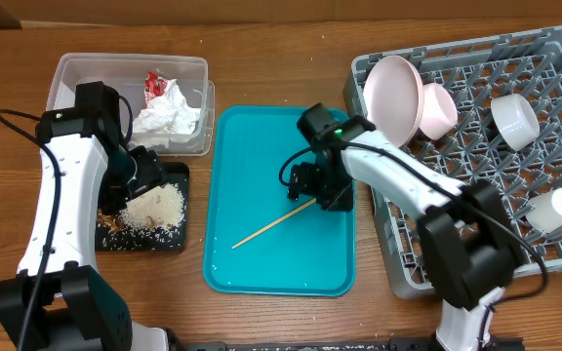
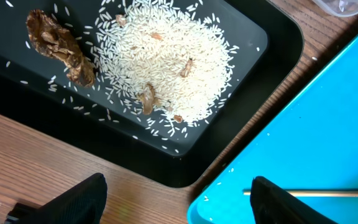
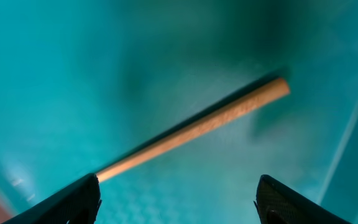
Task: Sort waste into correct bins and load items into the dishwasher
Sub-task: 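Grasp the second wooden chopstick on the teal tray with right gripper, then carry the chopstick and insert it upright into the rack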
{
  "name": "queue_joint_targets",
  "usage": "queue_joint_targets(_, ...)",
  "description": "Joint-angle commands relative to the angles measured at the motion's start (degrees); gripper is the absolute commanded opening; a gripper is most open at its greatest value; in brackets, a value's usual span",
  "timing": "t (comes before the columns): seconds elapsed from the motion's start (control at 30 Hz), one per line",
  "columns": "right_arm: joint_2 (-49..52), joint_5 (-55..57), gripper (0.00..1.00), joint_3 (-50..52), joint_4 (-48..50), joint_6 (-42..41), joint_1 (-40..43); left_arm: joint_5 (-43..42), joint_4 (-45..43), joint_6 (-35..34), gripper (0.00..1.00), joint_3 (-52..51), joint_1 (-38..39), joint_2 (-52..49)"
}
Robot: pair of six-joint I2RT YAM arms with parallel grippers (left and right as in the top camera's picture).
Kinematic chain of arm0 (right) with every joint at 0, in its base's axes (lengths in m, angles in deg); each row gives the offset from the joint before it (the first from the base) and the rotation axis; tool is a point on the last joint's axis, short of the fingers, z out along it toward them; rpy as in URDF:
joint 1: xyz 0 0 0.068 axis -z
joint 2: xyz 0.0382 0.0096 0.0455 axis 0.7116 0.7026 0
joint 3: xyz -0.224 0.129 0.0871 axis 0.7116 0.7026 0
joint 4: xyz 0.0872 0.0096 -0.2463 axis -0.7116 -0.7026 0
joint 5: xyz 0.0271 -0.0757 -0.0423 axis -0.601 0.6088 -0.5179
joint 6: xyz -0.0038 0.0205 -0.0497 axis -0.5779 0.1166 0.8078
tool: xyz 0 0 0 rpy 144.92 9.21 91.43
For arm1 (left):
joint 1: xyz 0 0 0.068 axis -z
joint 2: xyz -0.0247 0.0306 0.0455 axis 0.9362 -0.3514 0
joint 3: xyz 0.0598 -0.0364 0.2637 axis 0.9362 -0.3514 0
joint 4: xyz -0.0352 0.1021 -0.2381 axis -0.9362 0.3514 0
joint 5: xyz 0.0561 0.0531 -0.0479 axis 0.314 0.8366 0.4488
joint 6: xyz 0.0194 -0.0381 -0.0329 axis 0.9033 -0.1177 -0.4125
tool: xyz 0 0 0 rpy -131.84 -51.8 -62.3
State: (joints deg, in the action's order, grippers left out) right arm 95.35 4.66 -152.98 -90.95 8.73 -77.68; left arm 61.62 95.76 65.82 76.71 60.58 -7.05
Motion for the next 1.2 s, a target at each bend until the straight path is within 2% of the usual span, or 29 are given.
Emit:
queue_joint_targets(0.0,3.4,0.8,0.82,-0.8,0.3,-1.9,-0.7,-0.2,0.0,1.7,0.76,-0.5,0.3,0.5)
queue_joint_targets(0.1,4.8,1.7,0.82,-0.8,0.6,-2.3,-0.8,-0.2,0.0,1.7,0.76,-0.5,0.3,0.5)
queue_joint_targets(0.33,5.0,7.5,0.53,-0.8,-0.3,-2.3,-0.9,-0.2,-0.1,1.7,0.76,-0.5,0.3,0.5)
queue_joint_targets(0.43,5.0,9.0,0.5,-0.8,-0.5,-2.3,-0.8,-0.2,-0.1,1.7,0.77,-0.5,0.3,0.5)
queue_joint_targets(0.7,5.0,10.1,0.25,-0.9,2.7,1.0,-1.0,-0.2,-0.1,1.7,0.77,-0.5,0.3,0.5)
queue_joint_targets(0.8,5.0,10.1,0.23,-0.9,3.9,1.4,-1.0,-0.2,0.0,1.7,0.77,-0.5,0.3,0.5)
queue_joint_targets(0.87,5.0,10.5,0.14,-1.3,4.0,1.5,-1.0,-0.2,0.0,1.7,0.77,-0.5,0.3,0.5)
queue_joint_targets(0.93,5.0,10.7,0.1,-2.3,3.8,3.0,-1.0,-0.2,0.0,1.7,0.77,-0.5,0.3,0.5)
queue_joint_targets(1.1,5.0,11.5,0.09,-7.9,-1.9,4.4,-1.0,-0.2,0.0,1.7,0.77,-0.5,0.3,0.5)
queue_joint_targets(1.17,5.0,11.5,0.13,-9.2,-4.7,4.4,-1.0,-0.2,0.0,1.7,0.77,-0.5,0.3,0.5)
